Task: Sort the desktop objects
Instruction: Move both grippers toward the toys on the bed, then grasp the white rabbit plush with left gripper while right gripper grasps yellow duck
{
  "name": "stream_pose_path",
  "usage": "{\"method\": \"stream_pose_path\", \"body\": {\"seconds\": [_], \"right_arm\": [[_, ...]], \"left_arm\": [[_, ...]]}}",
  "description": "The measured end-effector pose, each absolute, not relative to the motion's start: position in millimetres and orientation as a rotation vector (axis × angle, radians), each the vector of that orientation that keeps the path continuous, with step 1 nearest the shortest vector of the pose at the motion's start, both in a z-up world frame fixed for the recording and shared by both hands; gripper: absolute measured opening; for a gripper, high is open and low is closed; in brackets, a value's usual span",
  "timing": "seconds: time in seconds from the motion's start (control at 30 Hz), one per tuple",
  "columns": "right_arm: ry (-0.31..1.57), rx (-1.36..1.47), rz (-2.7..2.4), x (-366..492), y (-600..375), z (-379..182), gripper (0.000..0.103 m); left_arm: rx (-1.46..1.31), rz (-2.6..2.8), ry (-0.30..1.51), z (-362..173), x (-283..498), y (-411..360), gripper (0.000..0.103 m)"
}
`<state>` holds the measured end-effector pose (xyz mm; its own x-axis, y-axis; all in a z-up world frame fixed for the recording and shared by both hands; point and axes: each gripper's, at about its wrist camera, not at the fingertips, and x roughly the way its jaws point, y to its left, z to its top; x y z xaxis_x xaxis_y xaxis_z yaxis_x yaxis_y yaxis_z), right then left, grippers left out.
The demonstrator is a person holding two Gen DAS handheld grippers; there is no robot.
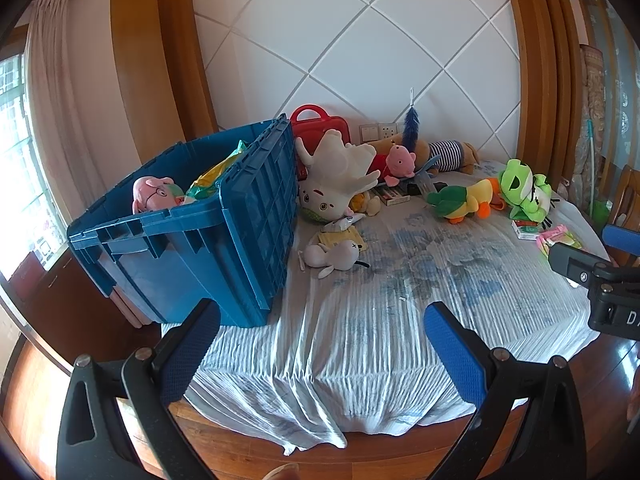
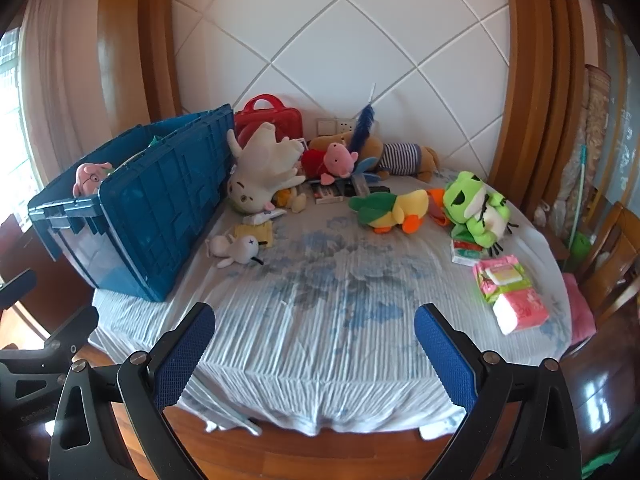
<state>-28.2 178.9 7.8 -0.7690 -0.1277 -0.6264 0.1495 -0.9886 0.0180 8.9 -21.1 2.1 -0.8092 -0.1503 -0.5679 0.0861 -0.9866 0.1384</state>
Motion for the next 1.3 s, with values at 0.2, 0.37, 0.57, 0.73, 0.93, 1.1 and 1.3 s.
{"method": "stream_pose_path", "body": {"seconds": [0.2,0.37,0.57,0.73,0.93,1.1,1.3], "right_arm": [[0.096,0.993,-2.785,-32,161,6,0.101],[0.149,0.981,-2.761,-38,144,5,0.101],[0.163,0.973,-2.735,-43,128,5,0.101],[0.194,0.957,-2.707,-42,110,5,0.101],[0.203,0.949,-2.686,-42,101,4,0.101],[0.205,0.953,-2.675,-45,106,0,0.101],[0.168,1.016,-2.702,-55,147,-16,0.101]], "left_arm": [[0.908,-2.859,-0.151,2,4,-25,0.103],[0.896,-2.824,-0.138,3,1,-39,0.103],[0.883,-2.79,-0.106,5,1,-59,0.103],[0.868,-2.779,-0.092,7,3,-68,0.103],[0.856,-2.759,-0.063,8,1,-79,0.103],[0.852,-2.754,-0.057,7,-7,-77,0.103],[0.872,-2.78,-0.081,-7,-24,-57,0.103]]}}
